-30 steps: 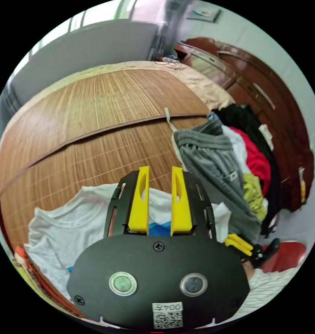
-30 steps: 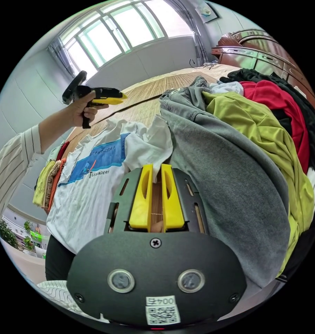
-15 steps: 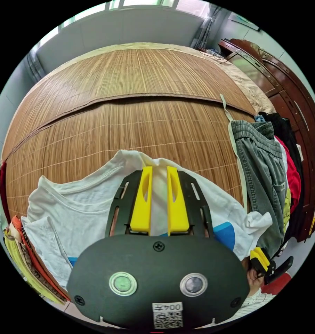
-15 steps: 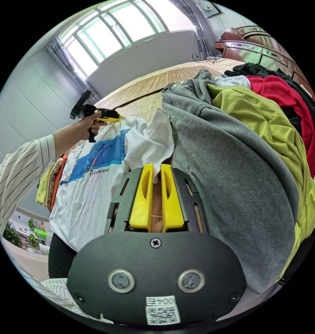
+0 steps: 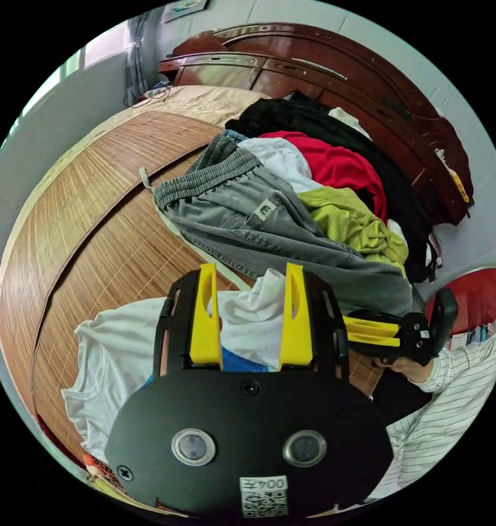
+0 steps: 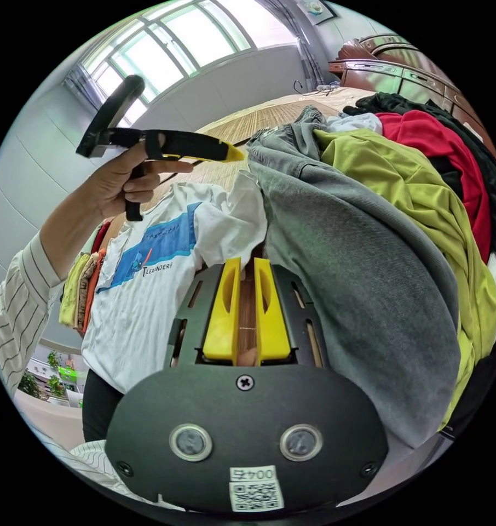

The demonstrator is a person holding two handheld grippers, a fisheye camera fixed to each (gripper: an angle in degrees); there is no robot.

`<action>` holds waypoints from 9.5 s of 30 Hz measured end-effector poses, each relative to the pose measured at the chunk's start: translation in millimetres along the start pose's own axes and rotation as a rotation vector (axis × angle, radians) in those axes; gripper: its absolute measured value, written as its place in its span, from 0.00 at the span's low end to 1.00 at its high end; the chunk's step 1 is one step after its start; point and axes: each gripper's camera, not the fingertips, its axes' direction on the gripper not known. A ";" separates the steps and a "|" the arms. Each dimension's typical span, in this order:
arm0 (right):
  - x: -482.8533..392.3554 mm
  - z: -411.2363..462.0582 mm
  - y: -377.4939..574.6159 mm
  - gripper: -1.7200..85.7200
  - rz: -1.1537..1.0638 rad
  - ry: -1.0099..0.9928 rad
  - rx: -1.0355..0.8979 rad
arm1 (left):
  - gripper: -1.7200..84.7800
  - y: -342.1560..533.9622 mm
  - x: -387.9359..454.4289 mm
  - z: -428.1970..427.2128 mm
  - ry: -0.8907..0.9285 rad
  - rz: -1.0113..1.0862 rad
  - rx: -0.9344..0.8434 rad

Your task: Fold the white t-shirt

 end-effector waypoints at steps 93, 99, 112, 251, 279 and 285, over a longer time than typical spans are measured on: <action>-147.6 131.5 -88.2 0.09 -0.267 -0.190 -0.166 | 0.13 94.9 -228.7 140.0 -0.079 -0.212 -0.166; -127.4 139.7 -94.3 0.03 -0.225 -0.186 -0.162 | 0.06 42.3 -213.6 126.7 -0.143 -0.203 -0.188; -87.4 154.9 -102.9 0.02 -0.150 -0.205 -0.198 | 0.03 -57.1 -278.4 89.3 0.125 -0.472 -0.035; -470.5 45.6 -8.3 0.05 -0.607 0.497 -0.172 | 0.03 1024.7 242.4 532.5 0.415 -0.990 0.668; -350.9 24.3 27.5 0.12 -0.562 0.167 -0.018 | 0.11 492.1 311.4 210.9 -0.470 -0.042 0.047; -319.9 29.9 14.4 0.11 -0.497 0.135 -0.025 | 0.08 411.9 332.9 200.6 -0.651 0.146 -0.062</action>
